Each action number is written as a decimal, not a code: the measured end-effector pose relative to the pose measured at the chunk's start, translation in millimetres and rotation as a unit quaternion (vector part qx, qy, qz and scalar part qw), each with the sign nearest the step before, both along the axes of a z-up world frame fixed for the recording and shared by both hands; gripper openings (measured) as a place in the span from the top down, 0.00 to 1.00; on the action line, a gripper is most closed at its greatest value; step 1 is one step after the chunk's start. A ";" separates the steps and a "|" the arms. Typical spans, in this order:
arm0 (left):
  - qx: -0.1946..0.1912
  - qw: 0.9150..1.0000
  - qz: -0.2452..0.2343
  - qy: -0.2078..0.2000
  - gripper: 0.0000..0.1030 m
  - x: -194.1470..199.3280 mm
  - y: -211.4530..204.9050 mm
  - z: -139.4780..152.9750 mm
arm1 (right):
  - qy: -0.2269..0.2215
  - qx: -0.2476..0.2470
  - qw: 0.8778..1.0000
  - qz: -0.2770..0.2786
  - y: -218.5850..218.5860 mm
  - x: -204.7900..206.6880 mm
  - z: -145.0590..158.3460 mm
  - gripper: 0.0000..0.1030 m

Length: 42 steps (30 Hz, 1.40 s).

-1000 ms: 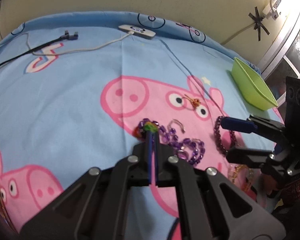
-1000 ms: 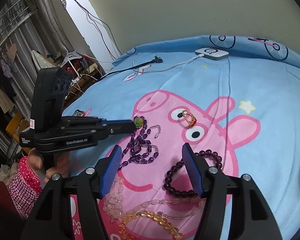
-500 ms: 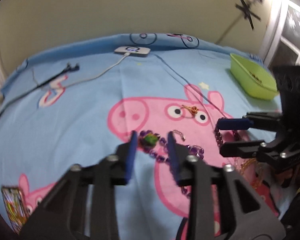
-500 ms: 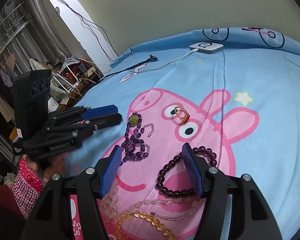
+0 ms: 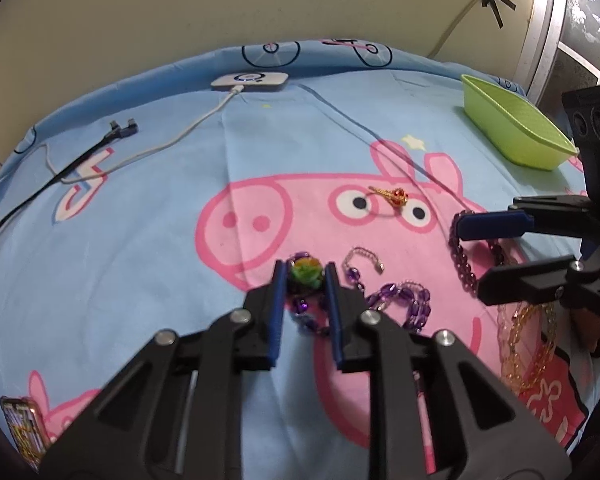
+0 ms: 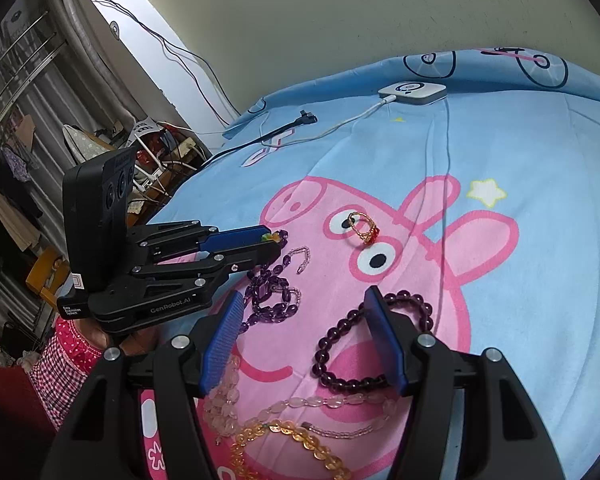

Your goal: Organize jewelry

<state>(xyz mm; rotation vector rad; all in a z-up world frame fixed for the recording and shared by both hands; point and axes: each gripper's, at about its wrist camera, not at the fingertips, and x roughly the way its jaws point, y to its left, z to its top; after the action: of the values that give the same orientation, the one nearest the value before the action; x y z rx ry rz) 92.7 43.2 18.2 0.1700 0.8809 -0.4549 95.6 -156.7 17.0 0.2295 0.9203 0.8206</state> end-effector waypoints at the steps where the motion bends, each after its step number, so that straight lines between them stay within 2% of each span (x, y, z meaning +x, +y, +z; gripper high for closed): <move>1: -0.003 1.000 0.000 0.001 0.84 0.0 1.0 0.6 | 0.000 0.000 1.000 0.000 0.0 -0.1 0.0 0.58; 4: -0.021 1.000 0.003 0.007 0.85 -0.8 4.9 3.4 | -0.004 -0.001 1.000 -0.003 -1.2 0.0 1.1 0.58; 7: -0.066 0.998 0.011 0.020 0.85 -0.9 15.0 8.8 | -0.015 0.002 1.000 -0.008 -5.1 -0.9 5.8 0.58; 10: -0.121 0.992 0.022 0.040 0.85 1.3 27.2 13.3 | -0.019 0.003 1.000 -0.016 -9.3 1.5 8.1 0.58; 14: -0.188 0.981 0.025 0.045 0.85 0.3 40.7 24.4 | -0.025 -0.007 0.999 -0.018 -10.2 3.6 9.6 0.58; 17: -0.216 0.975 0.024 0.043 0.85 0.7 46.0 32.9 | -0.046 -0.036 0.998 -0.012 -4.8 2.0 13.0 0.58; 22: -0.213 0.976 0.018 0.039 0.85 0.9 40.5 37.8 | -0.071 -0.091 0.993 0.003 11.6 10.3 13.6 0.59; 28: -0.204 0.978 0.016 0.041 0.85 0.0 32.4 33.0 | -0.071 -0.143 0.987 0.007 31.9 37.0 5.6 0.78; 29: -0.202 0.978 0.016 0.042 0.85 -0.5 30.7 31.7 | -0.068 -0.150 0.986 0.004 33.4 42.4 2.3 0.84; 30: -0.199 0.979 0.015 0.043 0.85 -1.5 28.7 30.6 | -0.063 -0.155 0.986 0.004 34.6 46.8 -1.1 0.95; 31: -0.197 0.979 0.015 0.043 0.85 -2.1 27.4 29.8 | -0.059 -0.161 0.985 0.005 36.0 50.2 -4.9 1.00; 32: -0.195 0.980 0.015 0.044 0.85 -2.4 26.2 28.9 | -0.066 -0.166 0.984 0.000 35.5 50.8 -5.2 1.00; 36: -0.187 0.981 0.011 0.046 0.85 -6.7 19.7 26.2 | -0.056 -0.150 0.987 -0.005 25.4 44.9 -4.1 1.00; 42: -0.151 0.988 -0.007 0.015 0.85 -22.9 -1.7 32.1 | -0.049 -0.077 0.996 -0.012 -5.4 8.2 12.9 1.00</move>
<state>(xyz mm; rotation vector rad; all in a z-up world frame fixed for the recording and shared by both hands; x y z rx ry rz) 69.8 41.4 50.3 -0.1080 0.8305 -0.5995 103.8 -162.1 29.8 0.0664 0.8826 0.7279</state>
